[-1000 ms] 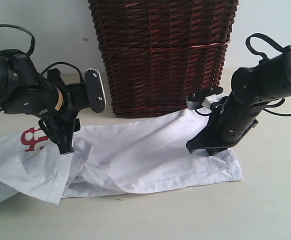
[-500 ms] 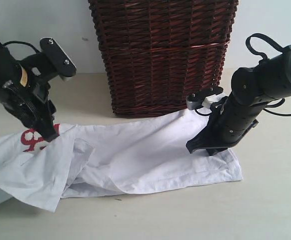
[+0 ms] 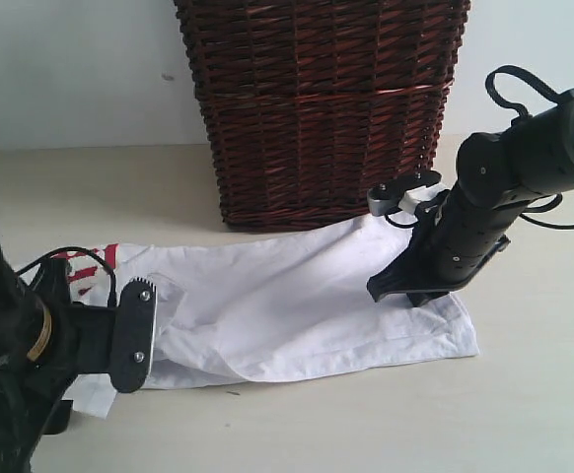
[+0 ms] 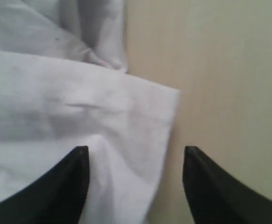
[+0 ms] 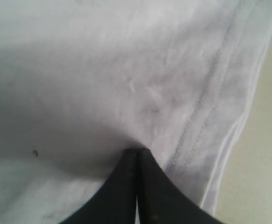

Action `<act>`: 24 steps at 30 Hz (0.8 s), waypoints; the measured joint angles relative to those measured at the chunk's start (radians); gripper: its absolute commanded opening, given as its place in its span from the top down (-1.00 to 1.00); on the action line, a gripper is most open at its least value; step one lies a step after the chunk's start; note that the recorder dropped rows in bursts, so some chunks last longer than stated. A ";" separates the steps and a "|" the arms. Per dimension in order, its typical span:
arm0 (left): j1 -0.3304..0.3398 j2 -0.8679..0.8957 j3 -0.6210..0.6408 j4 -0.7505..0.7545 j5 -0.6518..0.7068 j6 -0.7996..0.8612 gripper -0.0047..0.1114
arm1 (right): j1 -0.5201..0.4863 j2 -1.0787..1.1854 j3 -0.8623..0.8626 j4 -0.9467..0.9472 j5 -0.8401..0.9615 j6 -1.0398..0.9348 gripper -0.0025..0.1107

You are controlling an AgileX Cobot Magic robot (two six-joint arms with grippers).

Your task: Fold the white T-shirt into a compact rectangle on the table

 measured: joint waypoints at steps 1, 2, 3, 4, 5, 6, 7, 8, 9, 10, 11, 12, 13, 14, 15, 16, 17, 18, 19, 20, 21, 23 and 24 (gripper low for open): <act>-0.002 0.000 0.029 0.101 -0.043 -0.057 -0.09 | 0.000 0.000 0.000 0.000 0.000 0.000 0.96; -0.002 0.002 0.054 0.189 -0.072 -0.102 -0.09 | 0.000 0.000 0.000 0.002 0.000 0.000 0.96; -0.002 0.009 0.074 0.248 -0.089 -0.133 -0.07 | 0.000 0.000 0.000 0.002 0.000 0.000 0.96; -0.002 0.019 0.091 0.309 -0.101 -0.152 -0.05 | 0.000 0.000 0.000 0.002 0.000 0.000 0.96; -0.002 0.032 0.105 0.357 -0.109 -0.166 0.00 | 0.000 0.000 0.000 0.002 0.000 0.000 0.96; -0.002 0.046 0.114 0.399 -0.113 -0.182 0.05 | 0.000 0.000 0.000 0.002 0.000 0.000 0.96; -0.002 0.057 0.117 0.438 -0.116 -0.201 0.14 | 0.000 0.000 0.000 0.002 0.000 0.000 0.96; -0.002 0.064 0.122 0.480 -0.120 -0.234 0.24 | 0.000 0.000 0.000 0.002 0.000 0.000 0.96; -0.002 0.068 0.122 0.527 -0.122 -0.281 0.32 | 0.000 0.000 0.000 0.002 0.000 0.000 0.96; -0.002 0.068 0.122 0.568 -0.124 -0.327 0.42 | 0.000 0.000 0.000 0.002 0.000 0.000 0.96; -0.002 0.068 0.122 0.627 -0.114 -0.395 0.53 | 0.000 0.000 0.000 0.002 0.000 0.000 0.96; -0.002 0.068 0.118 0.685 -0.095 -0.472 0.63 | 0.000 0.000 0.000 0.002 0.000 0.000 0.96; -0.002 0.070 0.113 0.731 -0.072 -0.536 0.76 | 0.000 0.000 0.000 0.002 0.000 0.000 0.96; -0.002 0.070 0.103 0.789 -0.035 -0.618 0.91 | 0.000 0.000 0.000 0.002 0.000 0.000 0.96; -0.002 0.070 0.092 0.843 0.004 -0.696 0.91 | 0.000 0.000 0.000 0.002 0.000 0.000 0.96; -0.002 0.070 0.080 0.892 0.032 -0.767 0.91 | 0.000 0.000 0.000 0.002 0.000 0.000 0.96; -0.002 0.070 0.069 0.932 0.058 -0.829 0.91 | 0.000 0.000 0.000 0.002 0.000 0.000 0.96; 0.001 0.070 0.059 0.962 0.071 -0.882 0.91 | 0.000 0.000 0.000 0.002 0.000 0.000 0.96; 0.002 0.070 0.051 0.978 0.071 -0.918 0.91 | 0.000 0.000 0.000 0.002 0.000 0.000 0.96; 0.010 0.070 0.041 0.991 0.066 -0.955 0.91 | 0.000 0.000 0.000 0.002 0.000 0.000 0.96; 0.020 0.070 0.032 0.999 0.048 -0.988 0.91 | 0.000 0.000 0.000 0.002 0.000 0.000 0.96; 0.047 0.068 0.016 1.007 -0.008 -1.047 0.91 | 0.000 0.000 0.000 0.002 0.000 0.000 0.96; 0.068 0.068 0.007 1.009 -0.034 -1.078 0.91 | 0.000 0.000 0.000 0.002 0.000 0.000 0.96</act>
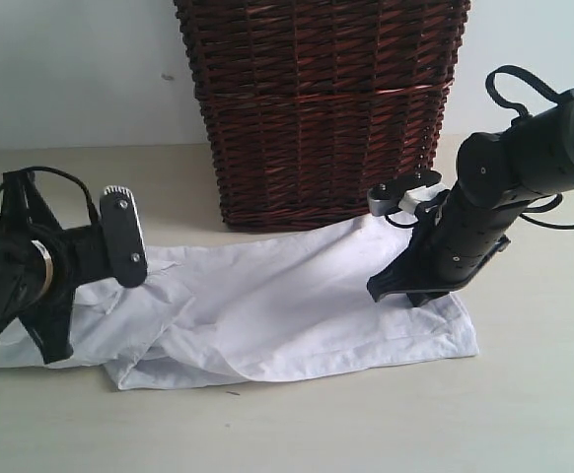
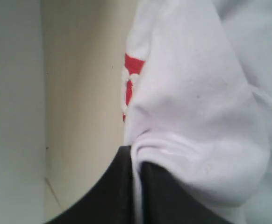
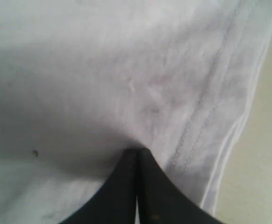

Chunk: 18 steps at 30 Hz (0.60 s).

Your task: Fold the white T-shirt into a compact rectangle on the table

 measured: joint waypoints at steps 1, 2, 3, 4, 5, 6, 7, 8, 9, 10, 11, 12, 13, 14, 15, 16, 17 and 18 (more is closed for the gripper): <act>0.025 0.000 -0.009 0.000 -0.018 -0.031 0.91 | 0.000 0.000 0.000 0.000 0.000 0.000 0.96; 0.053 0.000 -0.018 0.002 -0.036 -0.062 0.91 | 0.000 0.000 0.000 0.000 0.000 0.000 0.96; 0.084 0.000 -0.027 0.002 -0.047 -0.091 0.91 | 0.000 0.000 0.000 0.000 0.000 0.000 0.96; 0.111 0.000 -0.034 0.004 -0.051 -0.113 0.91 | 0.000 0.000 0.000 0.000 0.000 0.000 0.96; 0.146 0.000 -0.041 0.006 -0.056 -0.140 0.91 | 0.000 0.000 0.000 0.000 0.000 0.000 0.96; 0.180 0.000 -0.049 0.006 -0.061 -0.165 0.91 | 0.000 0.000 0.000 0.000 0.000 0.000 0.96; 0.214 0.000 -0.054 0.008 -0.071 -0.189 0.91 | 0.000 0.000 0.000 0.000 0.000 0.000 0.96; 0.239 0.000 -0.058 0.008 -0.087 -0.205 0.91 | 0.000 0.000 0.000 0.000 0.000 0.000 0.96; 0.268 0.000 -0.060 0.008 -0.112 -0.221 0.91 | 0.000 0.000 0.000 0.000 0.000 0.000 0.96; 0.293 0.000 -0.063 0.008 -0.142 -0.236 0.88 | 0.000 0.000 0.000 0.000 0.000 0.000 0.96; 0.310 0.000 -0.063 0.008 -0.170 -0.247 0.82 | 0.000 0.000 0.000 0.000 0.000 0.000 0.96; 0.326 0.000 -0.063 0.008 -0.215 -0.256 0.73 | 0.000 0.000 0.000 0.000 0.000 0.000 0.96; 0.335 -0.002 -0.063 0.006 -0.265 -0.260 0.64 | 0.000 0.000 0.000 0.000 0.000 0.000 0.96; 0.340 -0.002 -0.063 0.006 -0.309 -0.262 0.52 | 0.000 0.000 0.000 0.000 0.000 0.000 0.96; 0.342 -0.002 -0.063 0.006 -0.366 -0.265 0.38 | 0.000 0.000 0.000 0.000 0.000 0.000 0.96; 0.342 -0.002 -0.063 0.006 -0.427 -0.265 0.27 | 0.000 0.000 0.000 0.000 -0.002 0.000 0.96; 0.342 -0.004 -0.063 0.004 -0.482 -0.266 0.16 | 0.000 0.000 0.000 0.000 -0.002 0.000 0.96; 0.342 -0.003 -0.064 0.004 -0.528 -0.266 0.08 | 0.000 0.000 0.000 0.000 -0.002 0.000 0.96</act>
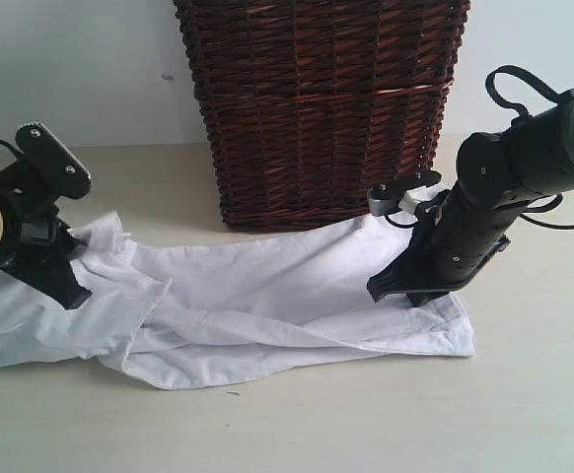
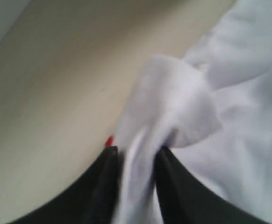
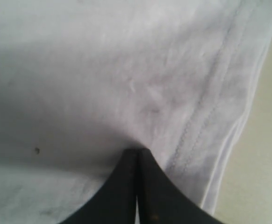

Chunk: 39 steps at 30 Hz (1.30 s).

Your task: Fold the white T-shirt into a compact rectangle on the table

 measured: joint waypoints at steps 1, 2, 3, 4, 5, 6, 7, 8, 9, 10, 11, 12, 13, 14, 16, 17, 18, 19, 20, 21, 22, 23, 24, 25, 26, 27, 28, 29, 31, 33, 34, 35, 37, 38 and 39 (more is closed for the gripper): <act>0.000 -0.001 0.000 -0.003 -0.031 -0.001 0.04 | 0.000 0.000 0.000 0.000 0.000 0.000 0.96; 0.000 -0.002 -0.002 -0.005 -0.044 -0.003 0.03 | 0.000 0.000 0.000 0.000 0.000 0.000 0.96; 0.000 -0.002 -0.006 -0.019 -0.046 -0.003 0.04 | 0.000 0.000 0.000 0.000 0.000 0.000 0.96; 0.000 -0.002 -0.008 -0.029 -0.037 -0.003 0.06 | 0.000 0.000 0.000 0.000 0.000 0.000 0.96; 0.000 -0.002 -0.013 -0.043 -0.021 -0.003 0.08 | 0.000 0.000 0.000 0.000 0.000 0.000 0.96; 0.000 -0.002 -0.017 -0.057 0.013 -0.003 0.10 | 0.000 0.000 0.000 0.000 0.000 0.000 0.96; 0.000 -0.004 -0.025 -0.071 0.041 -0.004 0.12 | 0.000 0.000 0.000 0.000 0.000 0.000 0.96; 0.000 -0.004 -0.030 -0.083 0.072 -0.004 0.15 | 0.000 0.000 0.000 0.000 0.000 0.000 0.96; 0.000 -0.006 -0.037 -0.100 0.120 -0.006 0.18 | 0.000 0.000 0.000 0.000 0.000 0.000 0.96; 0.000 -0.007 -0.042 -0.108 0.150 -0.006 0.21 | 0.000 0.002 0.000 0.000 0.000 0.000 0.96; 0.000 -0.008 -0.045 -0.113 0.181 -0.009 0.26 | 0.000 0.004 0.000 0.000 0.002 0.000 0.96; 0.000 -0.008 -0.047 -0.118 0.206 -0.018 0.29 | 0.000 0.008 0.000 0.000 0.002 0.000 0.96; 0.000 -0.008 -0.049 -0.121 0.228 -0.026 0.32 | 0.000 0.008 0.000 0.000 0.002 0.000 0.96; 0.000 -0.008 -0.049 -0.122 0.243 -0.038 0.33 | 0.000 0.008 0.000 0.000 0.002 0.000 0.96; 0.000 -0.008 -0.050 -0.123 0.264 -0.068 0.33 | 0.000 0.008 0.000 0.000 0.002 0.000 0.96; 0.000 -0.010 -0.050 -0.123 0.268 -0.080 0.33 | 0.000 0.008 0.000 0.000 0.004 -0.002 0.96; 0.000 -0.013 -0.050 -0.125 0.268 -0.094 0.33 | 0.000 0.008 0.000 0.000 0.004 -0.003 0.96; 0.000 -0.019 -0.051 -0.125 0.265 -0.106 0.33 | 0.000 0.008 0.000 0.002 0.004 -0.008 0.96; 0.000 -0.027 -0.054 -0.125 0.261 -0.124 0.33 | 0.000 0.008 0.000 0.002 0.004 -0.008 0.96; 0.000 -0.035 -0.060 -0.125 0.260 -0.145 0.33 | 0.000 0.008 0.000 0.002 0.004 -0.010 0.96; 0.000 -0.042 -0.066 -0.125 0.265 -0.162 0.33 | 0.000 0.008 0.000 0.002 0.004 -0.010 0.96; 0.000 -0.050 -0.074 -0.126 0.283 -0.184 0.33 | 0.000 0.008 0.000 0.002 0.004 -0.012 0.96; 0.000 -0.058 -0.082 -0.126 0.319 -0.202 0.33 | 0.000 0.008 0.000 0.002 0.004 -0.014 0.96; 0.000 -0.060 -0.088 -0.126 0.355 -0.216 0.33 | 0.000 0.008 0.000 0.002 0.004 -0.014 0.96; 0.000 -0.064 -0.089 -0.126 0.402 -0.224 0.33 | 0.000 0.008 0.000 0.002 0.004 -0.014 0.96; 0.000 -0.064 -0.089 -0.126 0.439 -0.228 0.33 | 0.000 0.008 0.000 0.002 0.004 -0.014 0.96; 0.002 -0.064 -0.089 -0.127 0.464 -0.231 0.33 | 0.000 0.008 0.000 0.002 0.004 -0.014 0.96; 0.002 -0.064 -0.089 -0.135 0.474 -0.233 0.34 | 0.000 0.008 0.000 0.002 0.004 -0.014 0.96; 0.002 -0.078 -0.089 -0.169 0.441 -0.235 0.42 | 0.000 0.008 0.000 0.002 0.004 -0.016 0.96; 0.002 -0.100 -0.090 -0.236 0.341 -0.228 0.76 | 0.000 0.008 0.000 0.002 0.004 -0.016 0.96; 0.002 -0.124 -0.090 -0.330 0.243 -0.197 0.90 | 0.000 0.008 0.000 0.002 0.004 -0.016 0.96; 0.002 -0.132 -0.090 -0.395 0.198 -0.161 0.92 | 0.000 0.008 0.000 0.002 0.004 -0.016 0.96; 0.000 -0.141 -0.085 -0.531 0.147 -0.054 0.92 | 0.000 0.008 0.000 0.002 0.004 -0.016 0.96; 0.000 -0.136 -0.074 -0.666 0.142 0.056 0.92 | 0.000 0.008 0.000 0.004 0.004 -0.018 0.96; 0.000 -0.130 -0.075 -0.719 0.147 0.099 0.92 | 0.000 0.008 0.000 0.004 0.004 -0.018 0.96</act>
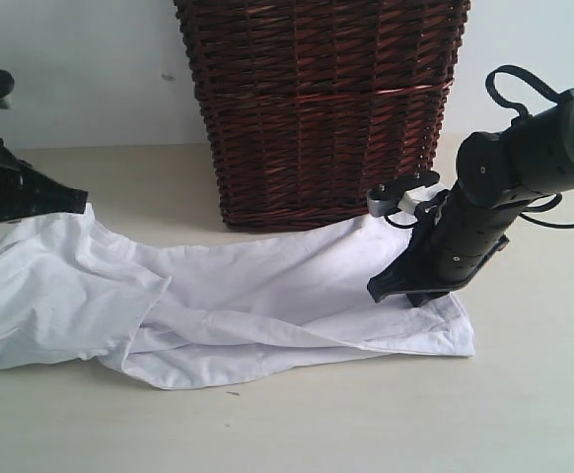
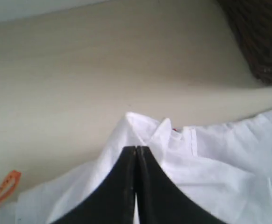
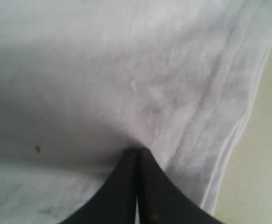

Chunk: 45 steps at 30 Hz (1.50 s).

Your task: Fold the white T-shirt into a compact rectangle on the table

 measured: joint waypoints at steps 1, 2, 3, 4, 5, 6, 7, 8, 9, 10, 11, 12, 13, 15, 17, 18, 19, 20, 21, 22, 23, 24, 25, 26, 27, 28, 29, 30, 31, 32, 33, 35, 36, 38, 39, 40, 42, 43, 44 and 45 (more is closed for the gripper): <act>-0.009 0.021 0.005 -0.125 0.024 0.120 0.92 | 0.000 0.000 0.000 0.000 0.000 0.000 0.96; -0.016 0.030 0.006 -0.170 0.041 0.172 0.92 | 0.000 0.000 0.000 0.000 0.000 0.000 0.96; -0.036 0.042 0.006 -0.239 0.062 0.269 0.92 | 0.000 0.000 0.000 0.000 0.000 0.000 0.96; -0.066 0.046 0.001 -0.290 0.077 0.334 0.92 | 0.000 0.000 0.000 0.000 0.000 0.000 0.96; -0.096 0.046 -0.012 -0.320 0.089 0.378 0.92 | 0.000 0.000 0.000 0.000 0.000 0.000 0.96; -0.125 0.046 -0.025 -0.334 0.097 0.422 0.92 | 0.000 0.000 0.000 0.000 0.000 0.000 0.96; -0.149 0.046 -0.036 -0.341 0.110 0.473 0.92 | 0.000 0.000 0.000 0.000 0.000 0.000 0.96; -0.161 0.051 -0.042 -0.346 0.129 0.509 0.92 | 0.000 0.000 0.000 0.000 0.000 0.000 0.96; -0.163 0.061 -0.047 -0.348 0.150 0.532 0.92 | 0.000 0.000 0.000 0.000 0.000 0.000 0.96; -0.153 0.087 -0.055 -0.348 0.180 0.550 0.92 | 0.000 0.000 0.000 0.000 0.000 0.000 0.96; -0.129 0.123 -0.061 -0.348 0.201 0.557 0.92 | 0.000 0.000 0.000 0.000 0.000 0.000 0.96; -0.095 0.162 -0.066 -0.348 0.203 0.559 0.92 | 0.000 0.000 0.000 0.000 0.000 0.000 0.96; -0.065 0.201 -0.075 -0.348 0.193 0.561 0.92 | 0.000 0.000 0.000 0.000 0.000 0.000 0.96; -0.007 0.252 -0.096 -0.348 0.153 0.563 0.92 | 0.000 0.000 0.000 0.000 0.000 0.000 0.96; 0.031 0.274 -0.113 -0.348 0.130 0.563 0.92 | 0.000 0.000 0.000 0.000 0.000 0.000 0.96; 0.046 0.278 -0.119 -0.348 0.118 0.560 0.92 | 0.000 0.000 0.000 0.000 0.000 0.000 0.96; 0.065 0.282 -0.125 -0.348 0.109 0.554 0.92 | 0.000 0.000 0.000 0.000 0.000 0.000 0.96; 0.084 0.282 -0.131 -0.348 0.095 0.544 0.92 | 0.000 0.000 0.000 0.000 0.000 0.000 0.96; 0.102 0.282 -0.134 -0.348 0.086 0.537 0.92 | 0.000 0.000 0.000 0.002 0.000 0.000 0.96; 0.116 0.282 -0.136 -0.348 0.074 0.535 0.92 | 0.000 0.000 0.000 0.002 0.000 0.000 0.96; 0.136 0.282 -0.136 -0.348 0.064 0.530 0.92 | 0.000 0.000 0.000 0.002 0.000 0.000 0.96; 0.149 0.280 -0.138 -0.354 0.059 0.526 0.92 | 0.000 0.000 0.000 0.002 0.000 0.000 0.96; 0.161 0.278 -0.138 -0.360 0.051 0.526 0.92 | 0.000 0.000 0.000 0.002 0.000 0.000 0.96; 0.175 0.278 -0.138 -0.369 0.049 0.523 0.92 | 0.000 0.000 0.000 0.002 0.000 0.000 0.96; 0.187 0.278 -0.138 -0.379 0.049 0.522 0.92 | 0.000 0.000 0.000 0.002 0.000 0.000 0.96; 0.195 0.278 -0.138 -0.386 0.049 0.521 0.92 | 0.000 0.000 0.000 0.002 0.000 0.000 0.96; 0.205 0.278 -0.138 -0.390 0.049 0.521 0.92 | 0.000 0.000 0.000 0.002 0.000 0.000 0.96; 0.207 0.278 -0.134 -0.392 0.049 0.519 0.92 | 0.000 0.000 0.000 0.002 0.000 0.000 0.96; 0.210 0.278 -0.134 -0.397 0.054 0.519 0.92 | 0.000 0.000 0.000 0.002 0.000 0.000 0.96; 0.212 0.278 -0.132 -0.401 0.058 0.519 0.92 | 0.000 0.000 0.000 0.002 0.000 0.000 0.96; 0.212 0.278 -0.132 -0.406 0.060 0.519 0.92 | 0.000 0.000 0.000 0.002 0.000 0.000 0.96; 0.212 0.272 -0.132 -0.417 0.061 0.519 0.92 | 0.000 0.000 -0.004 0.002 0.005 0.000 0.96; 0.212 0.263 -0.132 -0.423 0.063 0.519 0.92 | 0.000 -0.006 -0.009 0.002 0.010 0.000 0.96; 0.212 0.236 -0.132 -0.426 0.066 0.519 0.92 | 0.000 -0.011 -0.016 0.009 0.020 -0.005 0.92; 0.212 0.195 -0.134 -0.428 0.074 0.522 0.92 | 0.000 -0.025 -0.016 0.046 0.042 -0.051 0.87; 0.212 0.174 -0.137 -0.428 0.079 0.522 0.92 | 0.000 -0.032 -0.016 0.072 0.058 -0.085 0.74; 0.212 0.111 -0.157 -0.428 0.102 0.535 0.92 | 0.016 -0.073 -0.014 0.250 0.066 -0.268 0.51; 0.212 0.075 -0.161 -0.428 0.117 0.553 0.92 | 0.040 -0.108 -0.014 0.410 0.066 -0.432 0.45; 0.212 0.061 -0.162 -0.428 0.127 0.561 0.92 | 0.055 -0.119 -0.014 0.475 0.066 -0.515 0.31; 0.212 0.031 -0.162 -0.430 0.150 0.579 0.92 | 0.095 -0.131 -0.014 0.619 0.069 -0.663 0.28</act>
